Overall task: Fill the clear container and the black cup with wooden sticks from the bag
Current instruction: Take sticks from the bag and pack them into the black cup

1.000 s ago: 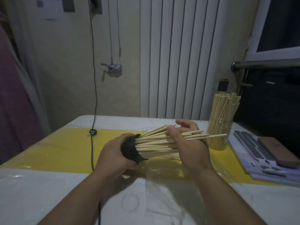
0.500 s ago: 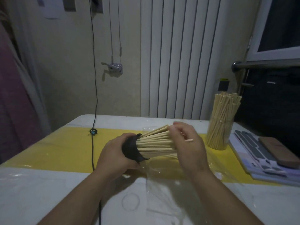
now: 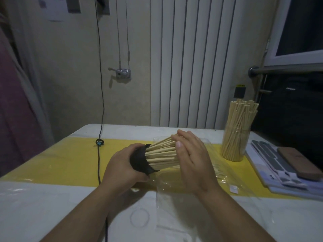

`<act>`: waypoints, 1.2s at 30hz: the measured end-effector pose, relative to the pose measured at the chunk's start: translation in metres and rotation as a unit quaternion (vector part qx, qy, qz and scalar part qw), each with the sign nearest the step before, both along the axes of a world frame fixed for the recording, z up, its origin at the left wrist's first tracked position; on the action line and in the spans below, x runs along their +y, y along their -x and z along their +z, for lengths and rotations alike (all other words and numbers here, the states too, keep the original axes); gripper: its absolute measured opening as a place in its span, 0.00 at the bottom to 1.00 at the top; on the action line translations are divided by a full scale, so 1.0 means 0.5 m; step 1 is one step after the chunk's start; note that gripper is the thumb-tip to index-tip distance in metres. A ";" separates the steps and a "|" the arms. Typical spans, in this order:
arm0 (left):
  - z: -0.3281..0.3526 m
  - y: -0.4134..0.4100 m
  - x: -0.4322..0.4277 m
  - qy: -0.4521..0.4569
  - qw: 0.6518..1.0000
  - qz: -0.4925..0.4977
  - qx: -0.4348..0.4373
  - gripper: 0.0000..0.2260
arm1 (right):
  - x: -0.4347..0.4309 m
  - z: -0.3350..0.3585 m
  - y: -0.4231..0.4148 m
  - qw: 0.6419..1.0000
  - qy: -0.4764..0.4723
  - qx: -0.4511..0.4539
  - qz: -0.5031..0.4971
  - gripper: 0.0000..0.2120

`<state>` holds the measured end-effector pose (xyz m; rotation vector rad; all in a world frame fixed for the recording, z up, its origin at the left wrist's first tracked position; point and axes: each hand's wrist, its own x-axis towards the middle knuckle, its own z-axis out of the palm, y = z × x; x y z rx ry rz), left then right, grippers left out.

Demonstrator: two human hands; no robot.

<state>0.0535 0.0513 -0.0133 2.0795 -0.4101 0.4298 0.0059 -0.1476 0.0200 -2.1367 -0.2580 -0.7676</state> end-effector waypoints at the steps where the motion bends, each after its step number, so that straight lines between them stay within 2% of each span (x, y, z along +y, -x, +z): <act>1: -0.001 0.000 0.000 0.000 1.000 -0.001 -0.001 0.37 | -0.003 0.001 0.001 1.000 -0.009 -0.003 0.009 0.24; 4: 0.000 -0.001 0.000 0.015 1.000 -0.002 -0.001 0.36 | -0.012 0.010 0.007 0.997 -0.075 -0.019 0.030 0.21; 8: -0.003 -0.002 0.003 0.025 1.000 0.002 0.004 0.37 | -0.027 0.030 0.014 0.988 -0.150 -0.020 -0.005 0.09; 15: 0.000 0.004 0.001 0.046 0.999 0.001 0.005 0.36 | -0.061 0.045 0.013 0.979 -0.194 0.020 -0.065 0.09; 18: -0.001 0.004 0.002 0.058 0.998 0.006 0.009 0.37 | -0.077 0.043 0.004 0.981 -0.164 0.094 -0.046 0.10; 22: -0.003 0.004 0.003 0.071 0.997 0.010 0.018 0.36 | -0.080 0.038 0.001 0.976 -0.077 0.206 -0.003 0.11; 27: -0.002 0.005 0.005 0.088 0.996 0.014 0.021 0.35 | -0.087 0.055 0.012 0.960 -0.089 0.264 0.019 0.09; 31: -0.004 0.002 0.010 0.110 0.993 0.032 0.027 0.35 | -0.080 0.053 0.018 0.926 -0.090 0.363 0.054 0.10; 33: -0.002 0.004 0.011 0.125 0.991 0.035 0.030 0.35 | -0.075 0.047 0.023 0.906 -0.033 0.414 0.086 0.11; 36: 0.002 0.004 0.009 0.146 0.988 0.043 0.038 0.35 | -0.068 0.029 0.016 0.892 0.131 0.423 0.095 0.12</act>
